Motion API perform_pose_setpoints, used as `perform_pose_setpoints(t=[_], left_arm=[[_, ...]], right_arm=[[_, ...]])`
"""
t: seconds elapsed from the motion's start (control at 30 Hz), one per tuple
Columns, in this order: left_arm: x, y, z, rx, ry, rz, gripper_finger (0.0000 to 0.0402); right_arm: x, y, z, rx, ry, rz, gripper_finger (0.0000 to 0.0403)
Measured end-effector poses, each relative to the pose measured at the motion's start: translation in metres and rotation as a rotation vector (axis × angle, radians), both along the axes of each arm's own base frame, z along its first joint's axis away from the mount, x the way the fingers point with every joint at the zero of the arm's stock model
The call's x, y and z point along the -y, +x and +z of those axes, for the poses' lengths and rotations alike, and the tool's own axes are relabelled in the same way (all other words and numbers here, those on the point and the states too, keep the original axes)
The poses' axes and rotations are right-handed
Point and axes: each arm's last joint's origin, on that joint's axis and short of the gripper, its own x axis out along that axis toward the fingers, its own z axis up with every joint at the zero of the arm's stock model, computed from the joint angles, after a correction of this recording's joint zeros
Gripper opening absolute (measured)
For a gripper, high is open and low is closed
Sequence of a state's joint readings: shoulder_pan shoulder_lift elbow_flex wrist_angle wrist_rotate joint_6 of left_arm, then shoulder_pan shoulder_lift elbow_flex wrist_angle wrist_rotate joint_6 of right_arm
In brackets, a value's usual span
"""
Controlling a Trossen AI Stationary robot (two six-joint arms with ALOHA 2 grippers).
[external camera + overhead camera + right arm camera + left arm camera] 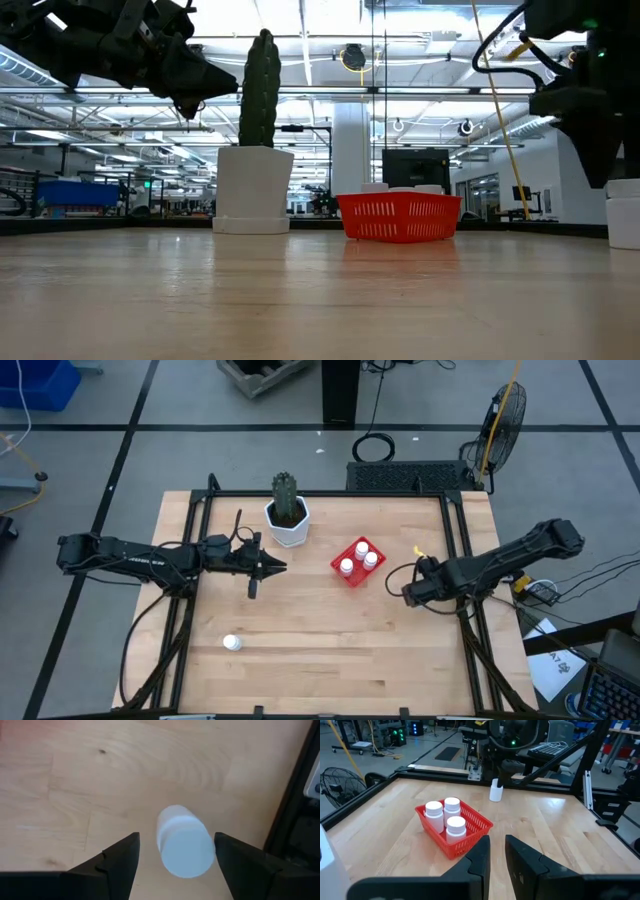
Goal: Pick and place pill bottles into a basket
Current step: Put the white pill bottle into the red bin
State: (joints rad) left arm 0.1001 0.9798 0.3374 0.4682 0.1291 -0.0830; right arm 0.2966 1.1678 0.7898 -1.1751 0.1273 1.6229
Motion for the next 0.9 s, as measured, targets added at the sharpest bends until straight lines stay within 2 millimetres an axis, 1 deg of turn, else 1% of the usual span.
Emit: perform_pose_setpoints(t=[0.3,0.63,0.9], left_arm=[[0.0,0.0,0.0,0.0,0.0,0.0,0.0062],[0.0,0.0,0.0,0.0,0.0,0.0,0.0062],[0.0,0.0,0.0001,0.0,0.0,0.0,0.0062]], right_arm=[[-0.0016,0.0023,-0.0036,-0.029,0.023,-0.003,0.0243],[-0.0028,0.0037,-0.0038,-0.018,0.048,-0.017,0.0213],[-0.0034,0.0057,-0.0043,0.003,0.054,-0.016,0.0199]])
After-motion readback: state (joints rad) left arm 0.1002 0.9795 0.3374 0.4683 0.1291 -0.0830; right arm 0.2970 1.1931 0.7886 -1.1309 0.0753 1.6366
